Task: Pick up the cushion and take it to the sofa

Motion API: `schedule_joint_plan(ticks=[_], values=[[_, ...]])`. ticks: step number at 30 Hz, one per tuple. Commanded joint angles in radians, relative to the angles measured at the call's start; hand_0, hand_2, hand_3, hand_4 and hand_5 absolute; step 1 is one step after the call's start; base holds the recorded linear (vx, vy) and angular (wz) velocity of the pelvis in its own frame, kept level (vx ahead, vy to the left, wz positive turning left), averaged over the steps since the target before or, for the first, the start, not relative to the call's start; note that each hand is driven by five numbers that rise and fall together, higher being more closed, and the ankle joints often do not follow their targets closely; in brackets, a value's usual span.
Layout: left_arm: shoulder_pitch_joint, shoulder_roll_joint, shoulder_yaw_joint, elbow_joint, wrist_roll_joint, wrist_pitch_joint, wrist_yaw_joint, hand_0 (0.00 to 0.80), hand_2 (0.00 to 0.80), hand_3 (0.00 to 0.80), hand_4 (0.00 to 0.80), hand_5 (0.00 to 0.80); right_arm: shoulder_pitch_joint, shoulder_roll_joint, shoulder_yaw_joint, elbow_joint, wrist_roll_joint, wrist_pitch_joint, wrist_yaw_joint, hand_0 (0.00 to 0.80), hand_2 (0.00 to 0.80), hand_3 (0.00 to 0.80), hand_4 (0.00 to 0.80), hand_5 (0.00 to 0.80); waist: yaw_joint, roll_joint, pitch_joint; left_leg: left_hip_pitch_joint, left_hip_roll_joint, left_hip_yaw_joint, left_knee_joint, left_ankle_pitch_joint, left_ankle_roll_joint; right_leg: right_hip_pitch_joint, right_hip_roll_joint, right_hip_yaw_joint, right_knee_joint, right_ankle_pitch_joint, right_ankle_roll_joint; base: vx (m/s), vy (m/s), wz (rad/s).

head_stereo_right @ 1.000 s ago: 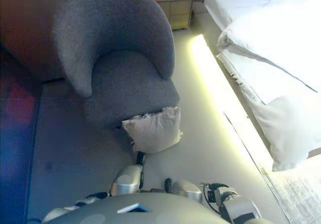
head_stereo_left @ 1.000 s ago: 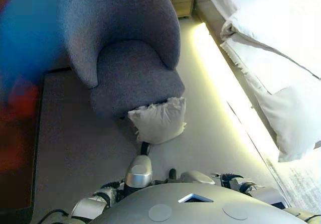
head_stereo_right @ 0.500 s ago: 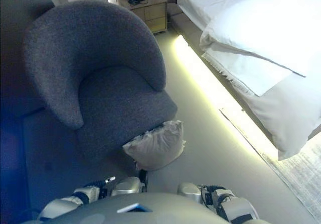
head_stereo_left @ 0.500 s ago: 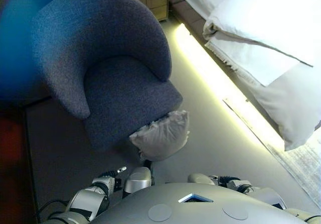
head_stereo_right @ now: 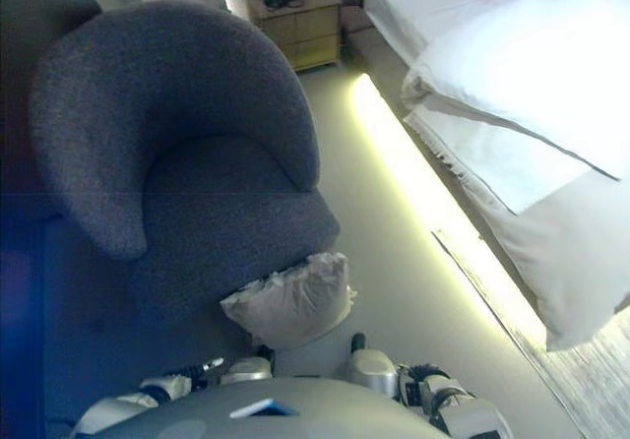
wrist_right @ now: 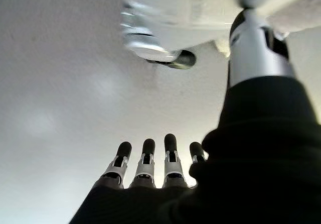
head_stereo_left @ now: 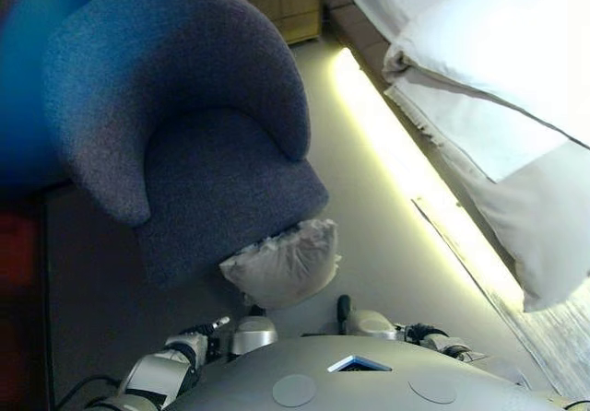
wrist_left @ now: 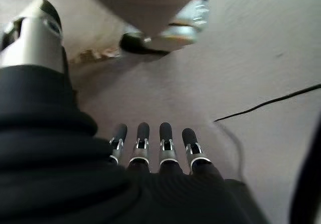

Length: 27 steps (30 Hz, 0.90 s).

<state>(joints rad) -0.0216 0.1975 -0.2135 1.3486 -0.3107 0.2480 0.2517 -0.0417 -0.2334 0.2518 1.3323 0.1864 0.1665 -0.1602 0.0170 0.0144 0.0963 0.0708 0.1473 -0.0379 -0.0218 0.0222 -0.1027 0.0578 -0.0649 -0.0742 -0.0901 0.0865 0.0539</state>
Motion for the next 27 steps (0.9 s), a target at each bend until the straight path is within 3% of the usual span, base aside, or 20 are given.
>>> schedule_joint_plan(ticks=[1, 4, 7, 10, 16, 22, 27], values=[[-0.093, 0.011, -0.016, 0.022, -0.044, -0.019, 0.045, 0.0, 0.0, 0.0, 0.0, 0.0, -0.072, -0.011, 0.026, -0.001, 0.002, 0.002, -0.01, 0.0, 0.0, 0.0, 0.0, 0.0, 0.035, -0.022, 0.046, -0.115, 0.005, -0.004, -0.025, 0.11, 0.003, -0.041, -0.063, -0.027, 0.094, -0.046, 0.031, -0.246, -0.116, 0.45], [-0.101, -0.002, -0.008, 0.016, -0.092, -0.033, 0.05, 0.0, 0.0, 0.0, 0.0, 0.0, -0.089, -0.018, 0.038, -0.008, 0.019, 0.006, -0.035, 0.0, 0.0, 0.0, 0.0, 0.0, 0.054, -0.009, 0.074, -0.162, 0.017, 0.0, -0.038, 0.146, -0.012, -0.038, -0.063, -0.06, 0.068, -0.042, 0.023, -0.182, -0.062, 0.45], [-0.088, -0.005, 0.006, 0.02, -0.046, -0.056, 0.029, 0.0, 0.0, 0.0, 0.0, 0.0, -0.078, -0.028, 0.019, -0.002, 0.044, -0.004, -0.051, 0.0, 0.0, 0.0, 0.0, 0.0, 0.052, -0.005, 0.079, -0.163, 0.024, 0.054, -0.02, 0.138, -0.013, -0.026, -0.075, -0.111, 0.058, -0.049, 0.015, -0.076, 0.008, 0.56], [-0.067, -0.008, 0.0, 0.018, -0.005, -0.062, 0.021, 0.0, 0.0, 0.0, 0.0, 0.0, -0.07, -0.03, 0.005, 0.006, 0.053, -0.008, -0.056, 0.0, 0.0, 0.0, 0.0, 0.0, 0.042, -0.007, 0.065, -0.137, 0.037, 0.071, -0.011, 0.126, -0.016, -0.027, -0.086, -0.135, 0.065, -0.049, 0.012, 0.002, 0.106, 0.49], [-0.059, -0.017, -0.016, 0.008, 0.048, -0.055, 0.003, 0.0, 0.0, 0.0, 0.0, 0.0, -0.074, -0.036, -0.01, 0.012, 0.086, 0.001, -0.087, 0.0, 0.0, 0.0, 0.0, 0.0, 0.018, 0.013, 0.049, -0.102, 0.072, 0.09, -0.043, 0.126, -0.036, -0.041, -0.1, -0.137, 0.076, -0.054, 0.024, 0.004, 0.185, 0.52], [-0.044, -0.007, -0.021, 0.007, 0.048, -0.062, -0.009, 0.0, 0.0, 0.0, 0.0, 0.0, -0.061, -0.02, -0.02, 0.015, 0.049, 0.006, -0.066, 0.0, 0.0, 0.0, 0.0, 0.0, 0.013, 0.01, 0.032, -0.052, 0.029, 0.08, -0.057, 0.08, -0.024, -0.008, -0.132, -0.135, 0.046, -0.03, 0.058, 0.071, 0.143, 0.13], [-0.043, 0.004, -0.027, 0.009, 0.057, -0.075, -0.018, 0.0, 0.0, 0.0, 0.0, 0.0, -0.057, -0.012, -0.015, 0.028, 0.038, 0.005, -0.058, 0.0, 0.0, 0.0, 0.0, 0.0, 0.006, 0.007, 0.024, -0.019, 0.02, 0.089, -0.061, 0.054, -0.011, 0.007, -0.145, -0.12, 0.035, -0.021, 0.074, 0.088, 0.039, -0.1]])
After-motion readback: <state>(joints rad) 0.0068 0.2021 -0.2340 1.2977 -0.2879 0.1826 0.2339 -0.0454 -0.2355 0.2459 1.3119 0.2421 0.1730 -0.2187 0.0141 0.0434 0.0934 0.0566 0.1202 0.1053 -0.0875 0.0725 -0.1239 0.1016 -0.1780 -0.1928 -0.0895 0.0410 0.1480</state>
